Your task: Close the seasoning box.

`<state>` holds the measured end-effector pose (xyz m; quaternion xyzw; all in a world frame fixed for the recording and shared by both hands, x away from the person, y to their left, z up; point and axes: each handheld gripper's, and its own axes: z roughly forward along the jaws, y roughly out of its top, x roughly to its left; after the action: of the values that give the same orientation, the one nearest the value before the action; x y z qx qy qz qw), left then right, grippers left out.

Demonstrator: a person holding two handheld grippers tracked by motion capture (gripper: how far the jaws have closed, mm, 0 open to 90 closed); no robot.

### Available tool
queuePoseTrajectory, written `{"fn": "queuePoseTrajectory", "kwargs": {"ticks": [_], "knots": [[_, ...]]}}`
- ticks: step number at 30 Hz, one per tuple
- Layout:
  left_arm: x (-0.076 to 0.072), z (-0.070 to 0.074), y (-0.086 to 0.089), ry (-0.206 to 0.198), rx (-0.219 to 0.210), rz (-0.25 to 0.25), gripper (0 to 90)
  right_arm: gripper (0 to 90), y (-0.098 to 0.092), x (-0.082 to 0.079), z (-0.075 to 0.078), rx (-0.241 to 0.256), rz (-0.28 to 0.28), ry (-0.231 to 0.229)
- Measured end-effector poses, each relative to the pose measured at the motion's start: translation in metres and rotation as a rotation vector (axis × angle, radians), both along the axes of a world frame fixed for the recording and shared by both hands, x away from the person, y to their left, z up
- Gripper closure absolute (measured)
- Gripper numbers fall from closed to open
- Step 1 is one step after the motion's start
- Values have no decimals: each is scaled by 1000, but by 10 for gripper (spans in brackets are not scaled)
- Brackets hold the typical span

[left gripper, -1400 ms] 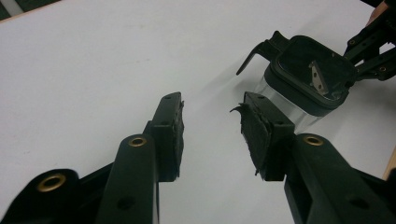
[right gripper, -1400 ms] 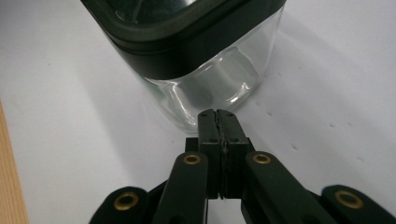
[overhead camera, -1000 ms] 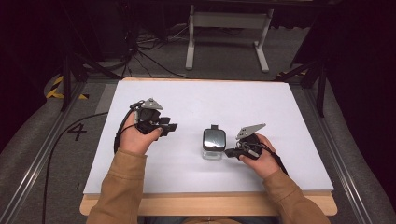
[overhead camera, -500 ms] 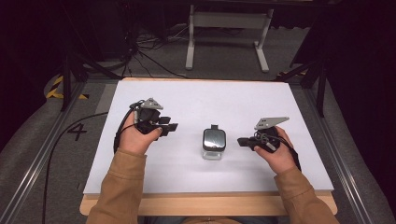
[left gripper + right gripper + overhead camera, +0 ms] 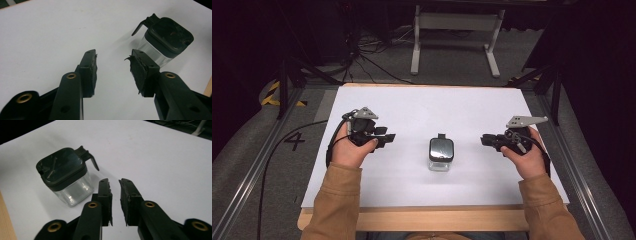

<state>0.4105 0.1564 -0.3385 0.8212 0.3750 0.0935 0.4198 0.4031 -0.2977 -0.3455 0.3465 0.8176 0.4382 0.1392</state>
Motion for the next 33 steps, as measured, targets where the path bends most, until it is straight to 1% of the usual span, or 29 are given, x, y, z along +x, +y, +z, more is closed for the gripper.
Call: {"fn": "queuePoseTrajectory", "kwargs": {"ticks": [5, 7, 9, 10, 11, 13, 14, 15, 16, 17, 18, 19, 20, 21, 22, 23, 25, 27, 29, 30, 31, 33], "knots": [[-2, -3, 10, 8, 2, 20, 568, 693, -21, 2, 11, 36, -61, -32], [-3, -3, 13, 15, -3, 27, 566, 663, -31, 3, 15, 42, -88, -44], [-2, -4, 16, 13, 3, 32, 562, 633, -40, 4, 16, 40, -117, -54], [-2, -5, 17, 19, -1, 35, 559, 610, -43, 5, 16, 36, -131, -60], [-2, -5, 17, 19, -1, 35, 553, 579, -49, 6, 16, 24, -156, -62], [0, -7, 20, 18, 3, 38, 532, 561, -60, 8, 14, 2, -192, -51], [2, -10, 22, 16, -10, 46, 516, 552, -65, 8, 12, 1, -207, -47], [2, -10, 22, 16, -10, 46, 498, 552, -65, 8, 12, 1, -207, -47], [4, -13, 23, 12, -16, 46, 498, 545, -71, 9, 11, 1, -219, -51], [6, -15, 24, 12, -17, 50, 481, 536, -81, 11, 8, 10, -248, -50], [9, -19, 26, 17, -12, 53, 478, 534, -86, 12, 7, 8, -260, -47], [9, -19, 26, 17, -12, 53, 475, 534, -86, 12, 7, 8, -260, -47], [11, -22, 27, 24, -11, 56, 475, 529, -89, 13, 5, 9, -270, -44], [12, -24, 28, 25, -6, 57, 472, 524, -96, 14, 2, -7, -292, -42], [14, -27, 28, 30, -10, 64, 471, 522, -100, 15, -1, -14, -303, -40], [15, -29, 29, 35, 0, 64, 464, 522, -106, 17, -5, -29, -320, -30], [18, -34, 31, 48, -2, 68, 453, 508, -114, 20, -12, -39, -346, -11], [21, -40, 32, 58, -2, 80, 440, 504, -118, 23, -19, -64, -367, 15], [24, -46, 35, 67, 7, 94, 437, 500, -120, 25, -24, -91, -380, 29], [24, -46, 35, 67, 7, 94, 438, 498, -120, 27, -28, -119, -383, 39], [27, -51, 38, 77, 21, 107, 439, 498, -119, 29, -31, -133, -385, 49], [30, -58, 41, 87, 33, 121, 441, 494, -119, 32, -39, -147, -379, 71]]}}
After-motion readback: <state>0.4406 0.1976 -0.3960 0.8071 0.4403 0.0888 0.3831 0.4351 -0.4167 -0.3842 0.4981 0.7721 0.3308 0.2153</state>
